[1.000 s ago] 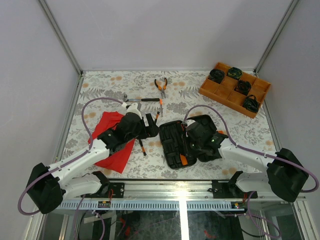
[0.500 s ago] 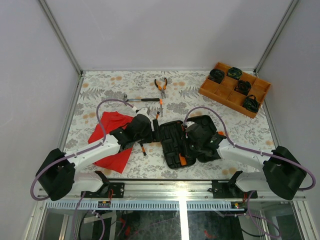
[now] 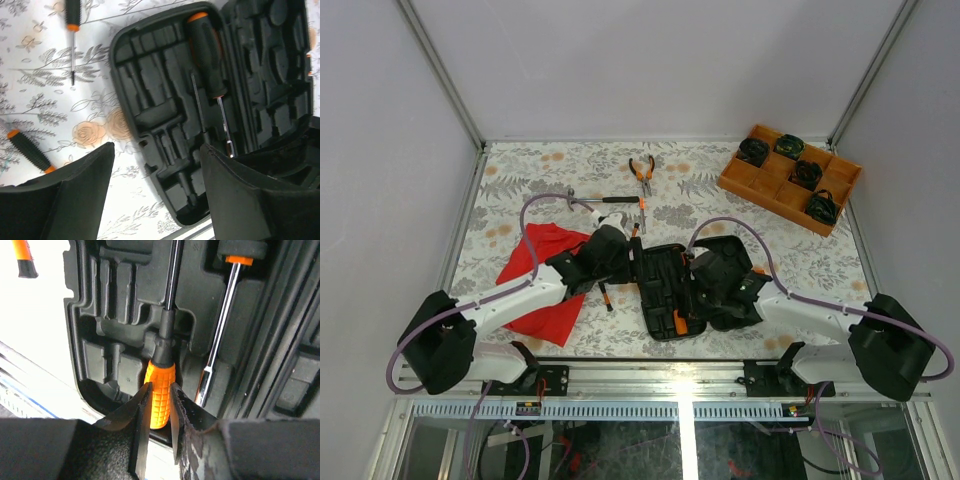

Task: Sort the tools into containers
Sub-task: Place the screwdriver in the storage box.

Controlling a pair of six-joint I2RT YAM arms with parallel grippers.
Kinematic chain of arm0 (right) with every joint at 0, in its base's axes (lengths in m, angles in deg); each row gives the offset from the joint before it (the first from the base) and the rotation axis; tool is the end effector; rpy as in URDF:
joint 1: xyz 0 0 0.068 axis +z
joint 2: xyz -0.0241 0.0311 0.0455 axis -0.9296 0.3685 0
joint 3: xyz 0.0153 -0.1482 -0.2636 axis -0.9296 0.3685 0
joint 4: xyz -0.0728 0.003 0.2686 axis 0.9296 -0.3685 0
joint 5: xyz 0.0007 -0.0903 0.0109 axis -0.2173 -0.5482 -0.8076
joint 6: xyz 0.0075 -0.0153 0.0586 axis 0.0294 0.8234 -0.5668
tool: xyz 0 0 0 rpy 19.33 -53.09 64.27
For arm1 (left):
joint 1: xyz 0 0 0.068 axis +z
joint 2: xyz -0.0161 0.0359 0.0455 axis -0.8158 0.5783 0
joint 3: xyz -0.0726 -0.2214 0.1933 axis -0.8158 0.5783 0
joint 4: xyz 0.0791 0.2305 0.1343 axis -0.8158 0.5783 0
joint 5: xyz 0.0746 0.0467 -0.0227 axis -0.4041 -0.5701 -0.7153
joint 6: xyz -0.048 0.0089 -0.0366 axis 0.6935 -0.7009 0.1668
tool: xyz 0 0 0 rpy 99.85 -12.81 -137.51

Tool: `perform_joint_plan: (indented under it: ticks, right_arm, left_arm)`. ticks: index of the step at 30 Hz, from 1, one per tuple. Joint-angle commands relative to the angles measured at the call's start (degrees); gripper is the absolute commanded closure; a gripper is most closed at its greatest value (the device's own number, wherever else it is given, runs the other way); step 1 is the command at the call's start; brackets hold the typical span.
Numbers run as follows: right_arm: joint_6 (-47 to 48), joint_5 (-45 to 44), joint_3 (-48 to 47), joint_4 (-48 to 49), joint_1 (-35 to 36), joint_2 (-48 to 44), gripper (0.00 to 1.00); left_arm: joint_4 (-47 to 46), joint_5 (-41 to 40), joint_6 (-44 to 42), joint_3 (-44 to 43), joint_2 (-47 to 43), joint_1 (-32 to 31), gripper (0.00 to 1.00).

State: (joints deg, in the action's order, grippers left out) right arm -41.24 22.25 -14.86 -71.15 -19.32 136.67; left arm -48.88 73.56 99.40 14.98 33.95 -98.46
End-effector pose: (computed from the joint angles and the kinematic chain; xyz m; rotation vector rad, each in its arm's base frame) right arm 0.1630 0.1952 0.1846 -0.2868 2.5772 0.7716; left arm 0.2061 -0.1948 0.2265 0.0594 2.4421 -0.6436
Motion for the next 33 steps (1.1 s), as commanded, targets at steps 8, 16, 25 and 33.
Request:
perform_joint_plan:
  ticks: [8, 16, 25, 33]
  right_arm:
    - [-1.0, -9.0, -4.5, -5.4, 0.9, -7.4, 0.65]
    - [-3.7, -10.2, -3.8, -2.9, 0.9, -5.5, 0.68]
    - [-5.9, -24.9, -4.3, -15.1, 0.4, -6.8, 0.64]
    - [-1.9, -17.4, -2.4, -13.6, -1.8, -8.5, 0.55]
  left_arm:
    - [2.4, -6.5, -1.5, -9.0, 4.5, -3.9, 0.38]
    - [3.6, -7.2, -1.6, -11.0, 6.2, -4.1, 0.43]
    - [4.4, -9.3, -2.3, -5.9, 2.3, -1.8, 0.41]
    - [4.4, -7.0, -3.3, -4.0, 1.0, 0.9, 0.41]
